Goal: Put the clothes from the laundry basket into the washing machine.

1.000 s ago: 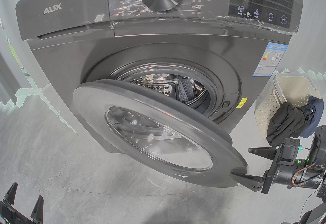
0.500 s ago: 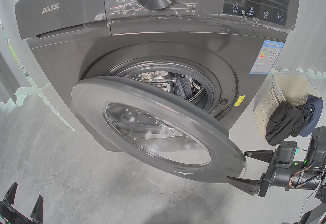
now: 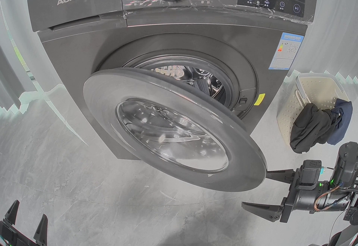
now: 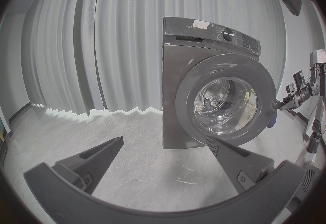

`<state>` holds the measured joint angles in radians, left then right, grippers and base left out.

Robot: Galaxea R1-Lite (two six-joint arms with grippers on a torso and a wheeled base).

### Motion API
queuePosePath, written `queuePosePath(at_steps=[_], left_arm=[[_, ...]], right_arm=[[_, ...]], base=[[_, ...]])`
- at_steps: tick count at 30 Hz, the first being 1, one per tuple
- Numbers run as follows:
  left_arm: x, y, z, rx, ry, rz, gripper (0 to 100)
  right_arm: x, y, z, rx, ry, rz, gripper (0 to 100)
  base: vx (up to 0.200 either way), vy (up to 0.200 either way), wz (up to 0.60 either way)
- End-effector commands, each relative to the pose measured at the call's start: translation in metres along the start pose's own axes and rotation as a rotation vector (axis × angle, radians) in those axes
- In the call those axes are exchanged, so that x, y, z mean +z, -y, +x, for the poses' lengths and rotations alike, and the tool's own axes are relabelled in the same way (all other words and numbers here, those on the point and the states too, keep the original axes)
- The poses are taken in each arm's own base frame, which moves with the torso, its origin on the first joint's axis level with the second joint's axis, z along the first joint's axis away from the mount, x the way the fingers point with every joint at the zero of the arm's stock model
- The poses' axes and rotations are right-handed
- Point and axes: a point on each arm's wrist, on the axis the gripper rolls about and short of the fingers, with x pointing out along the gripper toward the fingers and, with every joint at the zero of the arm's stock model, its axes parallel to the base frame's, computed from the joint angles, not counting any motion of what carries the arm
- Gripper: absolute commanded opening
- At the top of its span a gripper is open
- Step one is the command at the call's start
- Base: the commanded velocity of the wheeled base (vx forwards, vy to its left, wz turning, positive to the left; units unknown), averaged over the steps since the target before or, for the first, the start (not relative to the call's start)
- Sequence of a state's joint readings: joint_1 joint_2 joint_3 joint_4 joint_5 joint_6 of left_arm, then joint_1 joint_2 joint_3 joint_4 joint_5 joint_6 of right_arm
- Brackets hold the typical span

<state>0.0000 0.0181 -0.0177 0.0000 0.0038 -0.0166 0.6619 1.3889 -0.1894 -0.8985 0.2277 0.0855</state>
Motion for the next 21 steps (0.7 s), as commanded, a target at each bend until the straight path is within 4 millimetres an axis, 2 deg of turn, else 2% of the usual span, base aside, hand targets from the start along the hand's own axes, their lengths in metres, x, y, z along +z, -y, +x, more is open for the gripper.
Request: queuePosePath(at_steps=[1, 6, 14, 17, 21], left_arm=[[-0.005, 0.000, 0.000, 0.001, -0.001, 0.000, 100], [-0.005, 0.000, 0.000, 0.001, -0.001, 0.000, 100], [-0.005, 0.000, 0.000, 0.001, -0.001, 0.000, 100], [-0.005, 0.000, 0.000, 0.001, -0.001, -0.002, 100], [-0.005, 0.000, 0.000, 0.001, -0.001, 0.000, 100]], right_arm=[[0.000, -0.001, -0.001, 0.002, 0.003, -0.001, 100], [0.005, -0.001, 0.003, 0.007, 0.016, 0.008, 100], [0.012, 0.011, 0.015, -0.046, 0.018, 0.007, 100], [0.004, 0.010, 0.021, -0.036, -0.025, 0.016, 100], [0.006, 0.004, 0.024, 0.000, -0.020, 0.007, 100]], base=[[0.000, 0.000, 0.00], [0.000, 0.000, 0.00], [0.000, 0.000, 0.00], [-0.200, 0.000, 0.00], [-0.150, 0.000, 0.00]])
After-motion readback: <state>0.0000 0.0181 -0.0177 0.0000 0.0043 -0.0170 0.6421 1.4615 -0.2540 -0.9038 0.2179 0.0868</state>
